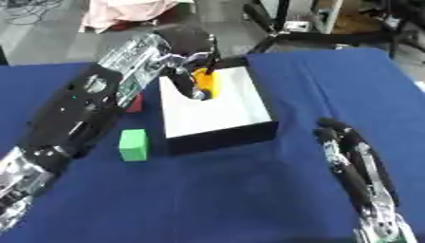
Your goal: Pick up objects on the table and place them in the box.
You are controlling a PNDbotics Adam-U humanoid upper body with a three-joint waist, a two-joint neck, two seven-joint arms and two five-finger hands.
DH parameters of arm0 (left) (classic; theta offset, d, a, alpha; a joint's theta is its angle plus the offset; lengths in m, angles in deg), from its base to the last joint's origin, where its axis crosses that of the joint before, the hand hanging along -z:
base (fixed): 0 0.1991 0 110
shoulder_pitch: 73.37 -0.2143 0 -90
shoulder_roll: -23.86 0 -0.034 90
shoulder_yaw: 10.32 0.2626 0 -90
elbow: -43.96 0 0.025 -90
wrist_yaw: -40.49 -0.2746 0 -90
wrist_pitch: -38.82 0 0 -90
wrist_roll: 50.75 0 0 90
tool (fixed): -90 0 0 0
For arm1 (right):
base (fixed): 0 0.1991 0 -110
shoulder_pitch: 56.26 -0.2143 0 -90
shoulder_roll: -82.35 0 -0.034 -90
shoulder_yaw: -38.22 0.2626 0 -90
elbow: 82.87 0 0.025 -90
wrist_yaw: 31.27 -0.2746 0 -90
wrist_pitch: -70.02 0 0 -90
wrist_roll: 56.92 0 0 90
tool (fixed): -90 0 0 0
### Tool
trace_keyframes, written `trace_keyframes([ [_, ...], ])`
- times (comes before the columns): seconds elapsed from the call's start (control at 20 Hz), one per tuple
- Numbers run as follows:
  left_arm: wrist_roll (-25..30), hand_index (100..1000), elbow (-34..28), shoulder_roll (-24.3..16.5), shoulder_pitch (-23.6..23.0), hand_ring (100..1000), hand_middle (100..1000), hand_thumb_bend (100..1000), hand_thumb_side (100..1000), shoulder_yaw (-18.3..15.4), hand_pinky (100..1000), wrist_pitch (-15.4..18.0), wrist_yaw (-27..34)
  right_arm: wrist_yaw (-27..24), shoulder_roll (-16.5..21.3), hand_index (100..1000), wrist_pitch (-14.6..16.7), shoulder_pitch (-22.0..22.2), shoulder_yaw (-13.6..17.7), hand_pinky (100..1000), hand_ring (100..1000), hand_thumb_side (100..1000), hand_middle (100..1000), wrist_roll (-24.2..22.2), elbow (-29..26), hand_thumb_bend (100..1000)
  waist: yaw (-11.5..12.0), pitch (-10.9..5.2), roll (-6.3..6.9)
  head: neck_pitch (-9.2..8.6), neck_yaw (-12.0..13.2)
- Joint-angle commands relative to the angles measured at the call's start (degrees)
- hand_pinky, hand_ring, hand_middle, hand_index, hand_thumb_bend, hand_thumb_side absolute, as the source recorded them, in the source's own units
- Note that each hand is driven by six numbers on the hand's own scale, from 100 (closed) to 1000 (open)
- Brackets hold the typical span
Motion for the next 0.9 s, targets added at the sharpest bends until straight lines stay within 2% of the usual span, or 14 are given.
trace_keyframes([
  [0.05, -3.4, 808, 1.5, -0.2, 0.7, 303, 605, 600, 508, -1.4, 261, -0.1, -1.4, -0.2, 0.0, 808, 0.1, -0.7, 0.2, 815, 781, 648, 773, -0.1, -0.7, 100, 0.1, -0.74, -0.84, -0.11, -0.3],
  [0.15, -3.9, 863, 0.8, -1.4, 0.6, 389, 673, 673, 630, -1.5, 344, 0.0, -0.5, -0.1, 0.0, 808, 0.1, -0.7, 0.3, 814, 781, 648, 773, 0.0, -0.7, 100, 0.3, -0.73, -0.82, -0.11, -0.5],
  [0.3, -2.7, 886, -3.3, -5.3, 0.9, 424, 718, 704, 676, -1.4, 375, -0.1, 2.9, 0.0, 0.1, 807, 0.1, -0.7, 0.4, 814, 780, 648, 772, 0.2, -0.7, 100, 0.7, -0.77, -0.76, -0.11, -0.8],
  [0.45, 0.1, 853, -9.6, -12.1, 1.4, 424, 705, 679, 630, -2.2, 378, -1.6, 7.6, 0.0, 0.4, 807, 0.1, -0.4, 0.7, 814, 780, 651, 772, 0.5, -0.6, 100, 1.4, -0.89, -0.52, -0.11, -1.4],
  [0.6, 4.8, 850, -13.2, -18.7, 1.1, 415, 701, 696, 622, -3.5, 366, -3.4, 10.6, 0.1, 0.7, 807, 0.1, -0.1, 0.7, 814, 780, 653, 772, 0.6, -0.5, 100, 2.1, -1.05, -0.15, -0.11, -1.8],
  [0.75, 8.1, 843, -13.0, -23.2, -0.7, 409, 694, 679, 589, -5.0, 359, -5.4, 10.9, 0.2, 1.1, 807, 0.1, 0.2, 0.9, 813, 780, 654, 772, 0.8, -0.3, 100, 2.5, -1.2, 0.12, -0.11, -2.2],
  [0.9, 9.8, 841, -8.5, -24.7, -2.8, 405, 688, 671, 565, -5.5, 353, -6.3, 8.8, 0.3, 1.2, 807, 0.1, 0.3, 1.0, 813, 780, 656, 772, 1.0, -0.2, 100, 2.7, -1.29, 0.27, -0.11, -2.6],
])
